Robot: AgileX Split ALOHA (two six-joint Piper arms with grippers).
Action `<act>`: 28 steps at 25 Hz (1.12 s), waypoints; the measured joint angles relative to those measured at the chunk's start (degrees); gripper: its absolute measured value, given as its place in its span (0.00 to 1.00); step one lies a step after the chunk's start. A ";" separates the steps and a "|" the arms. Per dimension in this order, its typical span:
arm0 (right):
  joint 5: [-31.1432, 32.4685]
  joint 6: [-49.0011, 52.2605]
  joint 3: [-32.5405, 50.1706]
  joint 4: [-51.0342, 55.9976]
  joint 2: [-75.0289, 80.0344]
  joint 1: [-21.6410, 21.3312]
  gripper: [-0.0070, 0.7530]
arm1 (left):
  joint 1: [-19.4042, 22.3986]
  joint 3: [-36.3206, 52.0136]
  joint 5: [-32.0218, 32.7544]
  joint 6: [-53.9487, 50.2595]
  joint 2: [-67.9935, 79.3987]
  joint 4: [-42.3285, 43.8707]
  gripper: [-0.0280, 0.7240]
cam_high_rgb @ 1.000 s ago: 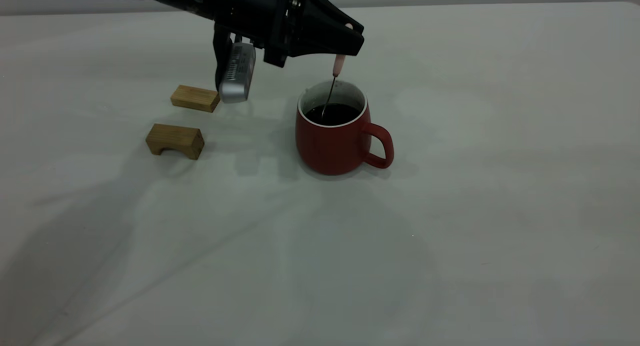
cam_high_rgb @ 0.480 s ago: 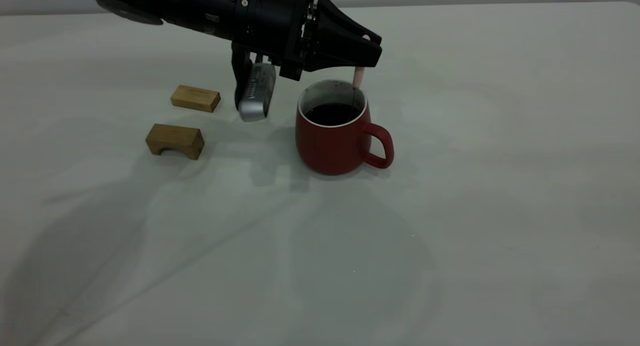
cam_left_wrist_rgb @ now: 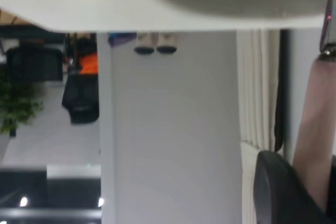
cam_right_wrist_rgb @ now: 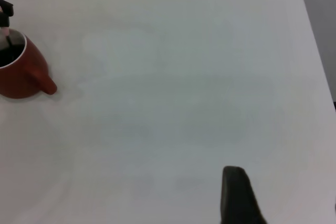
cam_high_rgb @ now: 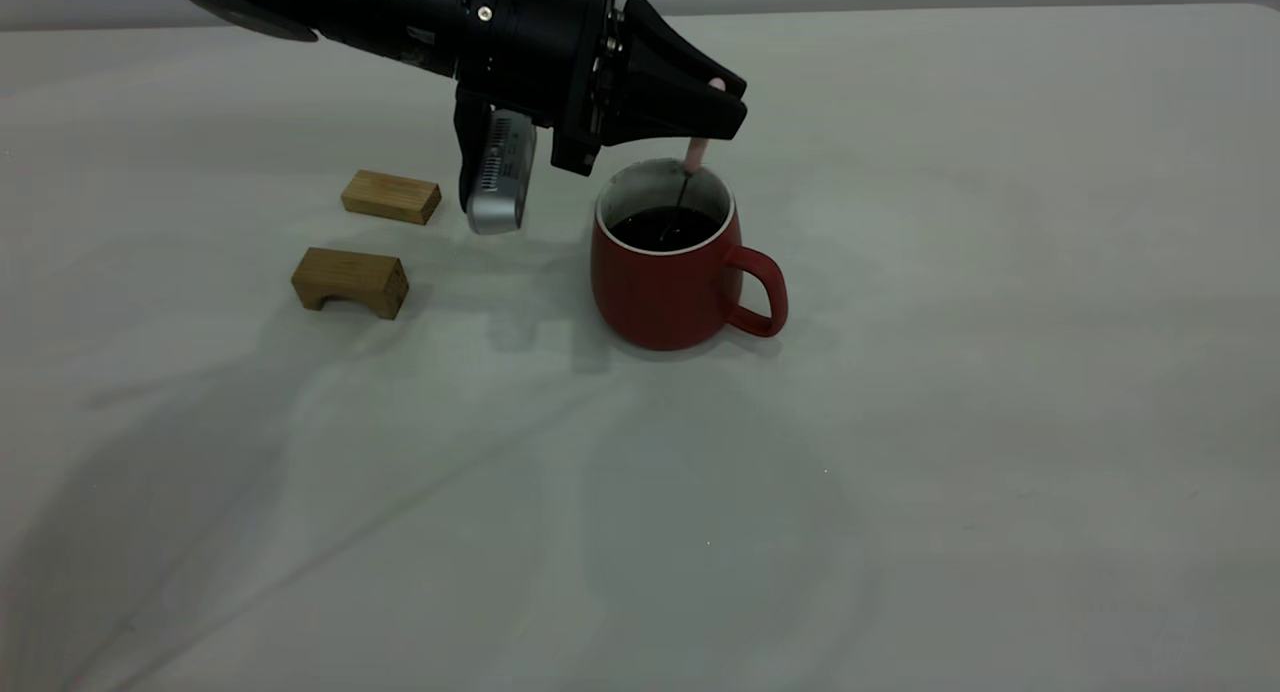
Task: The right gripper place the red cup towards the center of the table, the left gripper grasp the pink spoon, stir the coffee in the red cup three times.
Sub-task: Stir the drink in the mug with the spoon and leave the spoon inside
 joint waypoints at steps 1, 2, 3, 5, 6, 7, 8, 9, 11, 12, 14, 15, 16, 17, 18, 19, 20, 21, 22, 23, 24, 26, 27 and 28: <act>0.00 0.00 0.00 0.00 0.00 0.00 0.63 | 0.00 0.00 1.81 -1.61 0.00 -0.02 0.26; 0.00 0.00 0.00 0.00 0.00 0.00 0.63 | 0.00 0.00 3.10 -3.65 0.00 -0.02 0.26; 0.00 0.00 0.00 0.00 0.00 0.00 0.63 | 0.00 0.00 4.17 -5.57 0.00 0.04 0.26; 0.00 0.00 0.00 0.00 0.00 0.00 0.63 | 0.00 0.00 5.62 -10.38 0.00 0.98 0.26; 0.00 0.00 0.00 0.00 0.00 0.00 0.63 | 0.00 -0.04 5.54 -11.85 0.00 1.46 0.26; 0.00 0.00 0.00 0.00 0.00 0.00 0.63 | 0.16 -0.04 5.01 -12.93 0.00 2.10 0.26; 0.00 0.00 0.00 0.00 0.00 0.00 0.63 | 0.34 -0.10 4.23 -13.33 0.00 2.91 0.26; 0.00 0.00 0.00 0.00 0.00 0.00 0.63 | 0.47 -0.10 3.39 -13.11 -0.05 3.78 0.26; 0.00 0.00 0.00 0.00 0.00 0.00 0.63 | 0.83 -0.40 1.64 -10.93 -0.05 5.16 0.26; 0.00 0.00 0.00 0.00 0.00 0.00 0.63 | 0.95 -0.75 0.59 -8.77 -0.05 5.41 0.26; 0.00 0.00 0.00 0.00 0.00 0.00 0.63 | 1.20 -1.22 -0.90 -4.11 -0.05 4.95 0.26; 0.00 0.00 0.00 0.00 0.00 0.00 0.63 | 1.26 -1.36 -1.27 -2.21 -0.05 4.34 0.26; 0.00 0.00 0.00 0.00 0.00 0.00 0.63 | 1.26 -1.41 -1.40 -0.92 -0.05 3.61 0.26; 0.00 0.00 0.00 0.00 0.00 0.00 0.63 | 1.21 -1.41 -1.26 -0.12 -0.05 2.93 0.26; 0.00 0.00 0.00 0.00 0.00 0.00 0.63 | 1.16 -1.42 -0.77 0.03 -0.05 2.18 0.26; 0.00 0.00 0.00 0.00 0.00 0.00 0.63 | 1.09 -1.42 0.02 -0.43 -0.05 1.71 0.26; 0.00 0.00 0.00 0.00 0.00 0.00 0.63 | 0.96 -1.42 1.05 -1.46 -0.05 1.60 0.26; 0.00 0.00 0.00 0.00 0.00 0.00 0.63 | 0.88 -1.42 2.43 -2.76 -0.05 1.46 0.26; 0.00 0.00 0.00 0.00 0.00 0.00 0.63 | 0.85 -1.42 3.48 -4.23 -0.05 1.39 0.26; 0.00 0.00 0.00 0.00 0.00 0.00 0.63 | 0.78 -1.42 4.63 -6.43 -0.05 1.57 0.26; 0.00 0.00 0.00 0.00 0.00 0.00 0.63 | 0.78 -1.42 5.08 -7.93 -0.05 2.02 0.26; 0.00 0.00 0.00 0.00 0.00 0.00 0.63 | 0.78 -1.42 5.33 -11.02 -0.05 4.25 0.26; 0.00 0.00 0.00 0.00 0.00 0.00 0.63 | 0.84 -1.42 5.22 -12.04 -0.05 5.37 0.26; 0.00 0.00 0.00 0.00 0.00 0.00 0.63 | 0.90 -1.42 4.79 -12.54 -0.05 6.61 0.26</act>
